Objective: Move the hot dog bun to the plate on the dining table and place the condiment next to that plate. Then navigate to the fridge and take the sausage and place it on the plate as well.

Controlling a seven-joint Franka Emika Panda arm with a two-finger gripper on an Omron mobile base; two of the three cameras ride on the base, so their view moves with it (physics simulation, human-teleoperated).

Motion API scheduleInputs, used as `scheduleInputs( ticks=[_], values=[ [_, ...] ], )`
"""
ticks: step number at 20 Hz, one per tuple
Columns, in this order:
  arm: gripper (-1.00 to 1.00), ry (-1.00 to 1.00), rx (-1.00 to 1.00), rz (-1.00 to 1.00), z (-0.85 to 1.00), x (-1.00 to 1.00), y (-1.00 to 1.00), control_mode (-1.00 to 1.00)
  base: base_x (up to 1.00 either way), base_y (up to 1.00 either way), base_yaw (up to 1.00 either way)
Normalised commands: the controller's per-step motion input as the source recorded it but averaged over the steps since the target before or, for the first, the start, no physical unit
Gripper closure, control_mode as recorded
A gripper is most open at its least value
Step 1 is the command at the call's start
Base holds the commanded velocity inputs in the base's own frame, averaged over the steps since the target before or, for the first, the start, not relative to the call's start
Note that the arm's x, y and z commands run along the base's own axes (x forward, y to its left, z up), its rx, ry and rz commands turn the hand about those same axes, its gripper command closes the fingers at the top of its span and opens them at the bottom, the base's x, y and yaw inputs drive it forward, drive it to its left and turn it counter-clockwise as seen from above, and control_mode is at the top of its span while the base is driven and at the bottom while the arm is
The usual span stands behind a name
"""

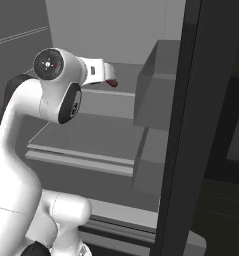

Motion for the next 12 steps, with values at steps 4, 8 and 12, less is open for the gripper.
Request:
scheduleInputs(
  ticks=[4,8,12],
  values=[
    [-1.0,0.25,-0.04,0.01,0.0,0.76,0.0,-1.0,0.0,0.0,0.0],
    [-1.0,0.09,0.0,0.04,-0.21,0.5,0.0,-1.0,0.0,0.0,0.0],
    [-1.0,0.08,0.0,0.08,-0.36,0.68,-0.01,-1.0,0.0,0.0,0.0]
  ],
)
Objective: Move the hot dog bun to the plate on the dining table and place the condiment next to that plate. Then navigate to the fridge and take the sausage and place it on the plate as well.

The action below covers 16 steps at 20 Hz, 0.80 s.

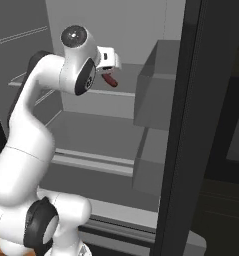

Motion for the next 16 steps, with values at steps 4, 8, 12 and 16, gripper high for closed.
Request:
scheduleInputs(
  ticks=[4,8,12,16],
  values=[
    [-1.0,0.04,0.0,0.07,-0.49,0.7,-0.06,-1.0,0.0,0.0,0.0],
    [-1.0,0.0,0.0,0.05,-0.23,0.93,-0.13,-1.0,0.0,0.0,0.0],
    [-1.0,0.0,0.0,0.05,-0.22,0.91,-0.18,-1.0,0.0,0.0,0.0],
    [-1.0,0.02,0.0,0.05,-0.21,0.71,-0.21,-1.0,0.0,0.0,0.0]
  ],
)
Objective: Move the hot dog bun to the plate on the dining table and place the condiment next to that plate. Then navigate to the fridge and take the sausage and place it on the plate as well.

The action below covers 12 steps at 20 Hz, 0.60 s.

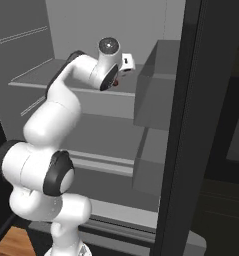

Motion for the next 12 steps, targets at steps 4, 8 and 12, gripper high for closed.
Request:
scheduleInputs(
  ticks=[4,8,12],
  values=[
    [-1.0,0.02,0.0,0.03,-0.42,-0.17,-0.03,-1.0,0.0,0.0,0.0],
    [1.0,0.01,0.0,0.0,-0.64,-0.42,0.0,-1.0,0.0,0.0,0.0],
    [1.0,0.0,0.0,0.0,-0.67,-0.46,0.0,-1.0,0.0,0.0,0.0]
  ],
)
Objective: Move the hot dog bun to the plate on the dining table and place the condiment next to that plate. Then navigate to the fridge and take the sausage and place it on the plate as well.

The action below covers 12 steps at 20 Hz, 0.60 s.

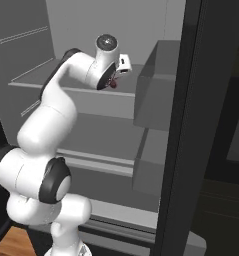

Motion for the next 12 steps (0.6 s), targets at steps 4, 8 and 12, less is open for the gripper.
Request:
scheduleInputs(
  ticks=[4,8,12],
  values=[
    [1.0,0.0,0.0,-0.03,-0.46,-0.3,0.13,-1.0,0.0,0.0,0.0],
    [1.0,-0.05,0.0,-0.12,0.1,-0.83,0.16,-1.0,0.0,0.0,0.0],
    [1.0,-0.07,0.01,-0.26,0.17,-1.0,0.0,-1.0,0.0,0.0,0.0]
  ],
)
